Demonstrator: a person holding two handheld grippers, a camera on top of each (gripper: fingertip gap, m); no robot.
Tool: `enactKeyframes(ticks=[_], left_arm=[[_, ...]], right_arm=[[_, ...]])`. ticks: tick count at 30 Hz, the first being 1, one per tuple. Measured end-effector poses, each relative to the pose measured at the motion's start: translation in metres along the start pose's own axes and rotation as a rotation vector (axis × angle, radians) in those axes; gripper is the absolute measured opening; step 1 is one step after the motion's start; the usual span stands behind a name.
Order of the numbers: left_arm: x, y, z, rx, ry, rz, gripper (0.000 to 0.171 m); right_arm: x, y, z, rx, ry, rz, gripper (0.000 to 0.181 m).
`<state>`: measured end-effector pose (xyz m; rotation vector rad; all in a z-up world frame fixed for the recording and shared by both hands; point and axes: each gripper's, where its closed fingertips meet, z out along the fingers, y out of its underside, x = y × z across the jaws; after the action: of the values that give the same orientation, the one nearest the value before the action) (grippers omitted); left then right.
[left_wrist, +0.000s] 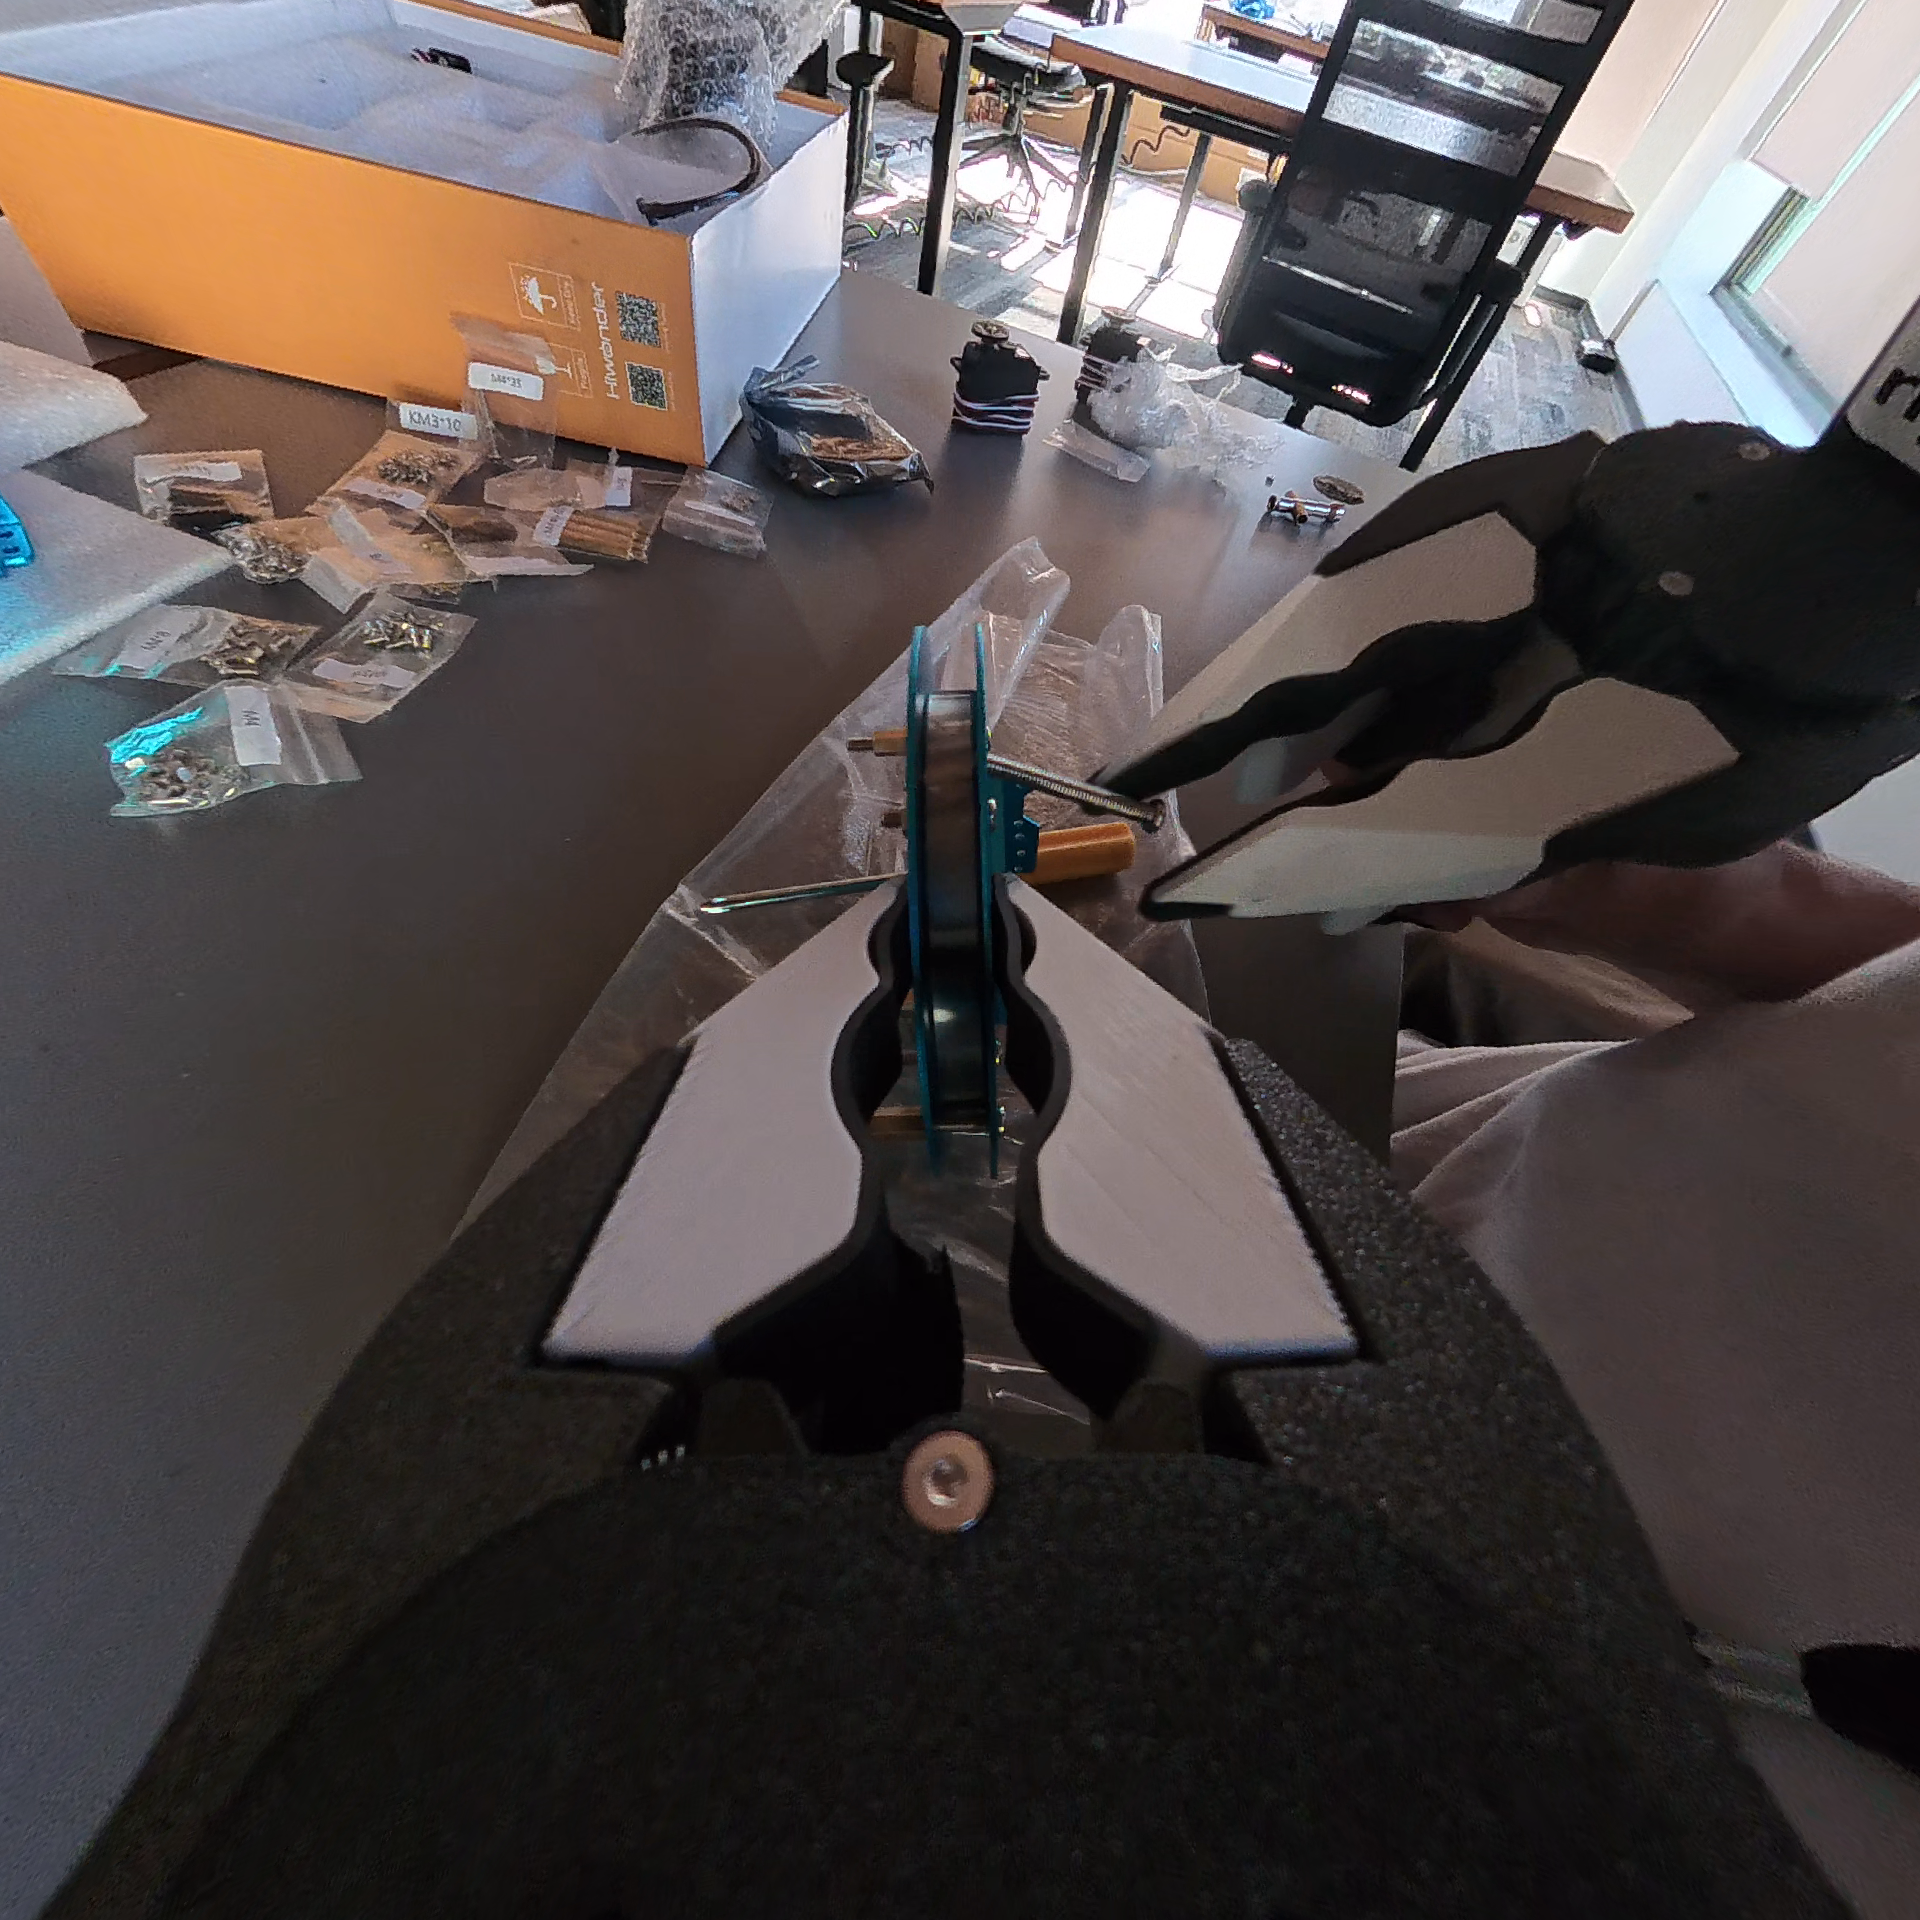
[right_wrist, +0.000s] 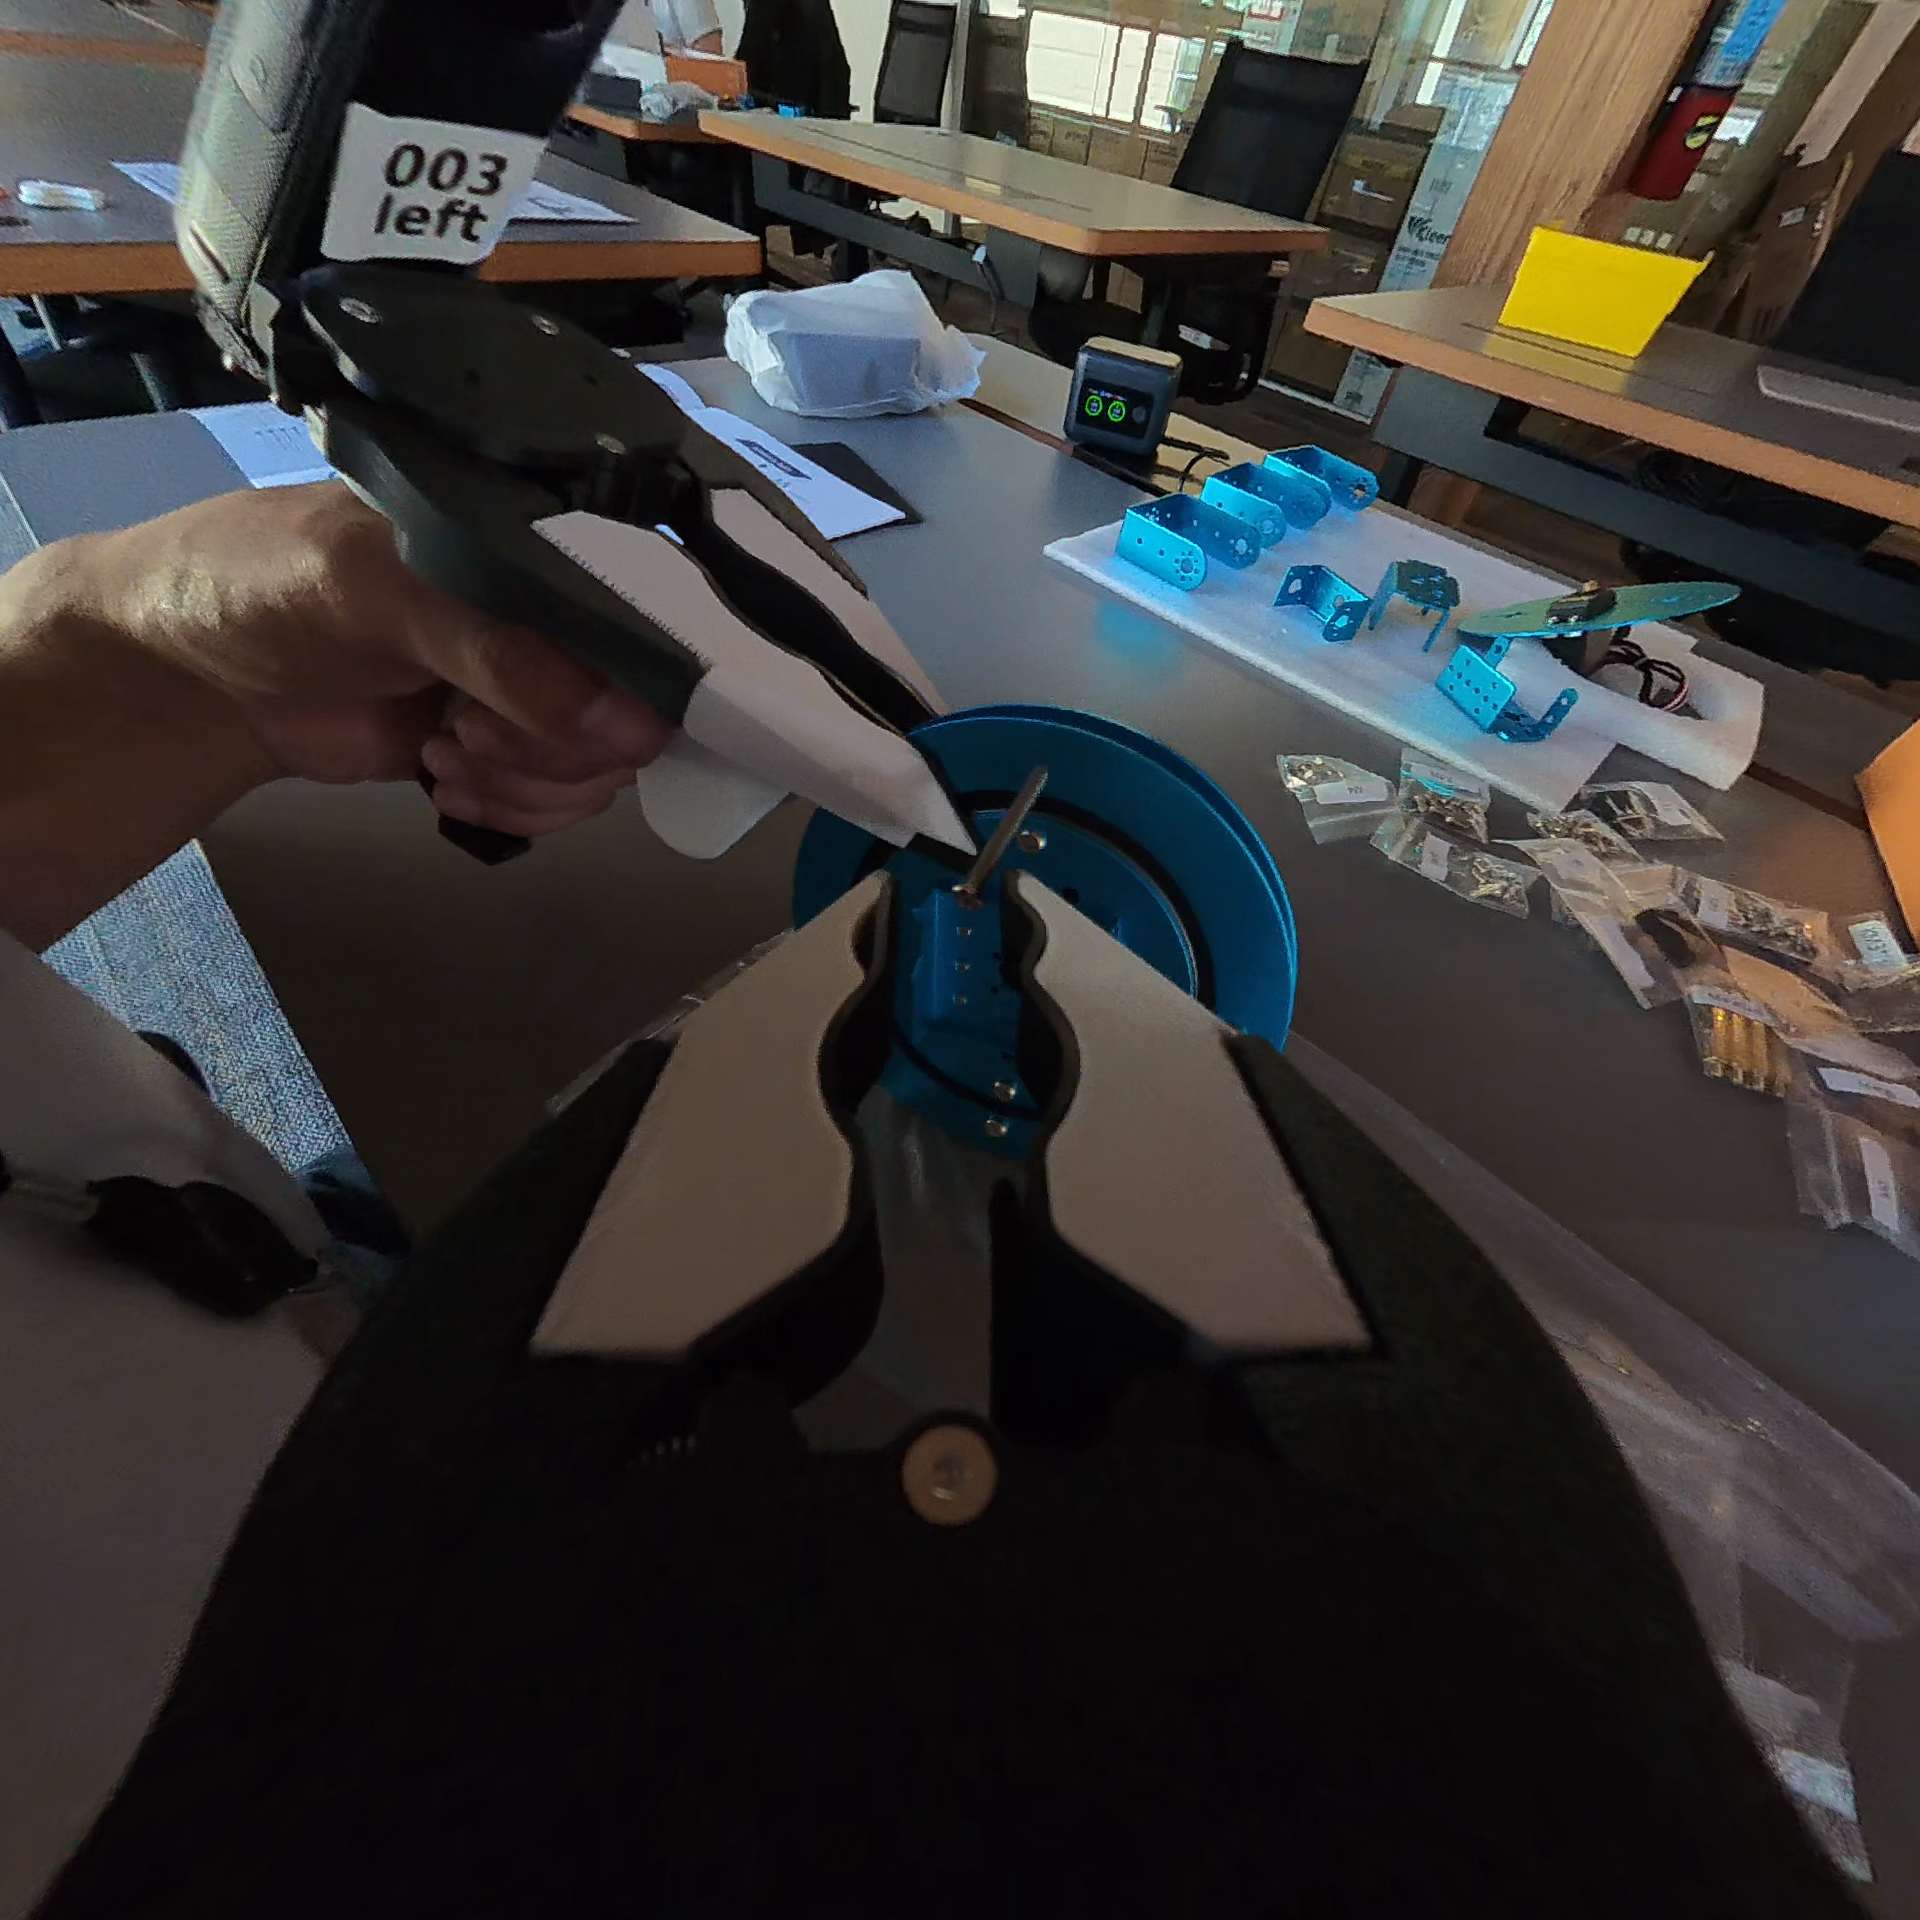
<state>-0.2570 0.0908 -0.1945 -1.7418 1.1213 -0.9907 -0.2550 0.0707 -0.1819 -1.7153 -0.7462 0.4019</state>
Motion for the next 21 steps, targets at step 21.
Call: enactKeyframes(ticks=[21], left_arm=[[0.007,-0.003,0.007,-0.024,0.017,0.077,0.013]], right_arm=[[0.014,-0.001,-0.002,-0.111,0.003,0.052,0.002]])
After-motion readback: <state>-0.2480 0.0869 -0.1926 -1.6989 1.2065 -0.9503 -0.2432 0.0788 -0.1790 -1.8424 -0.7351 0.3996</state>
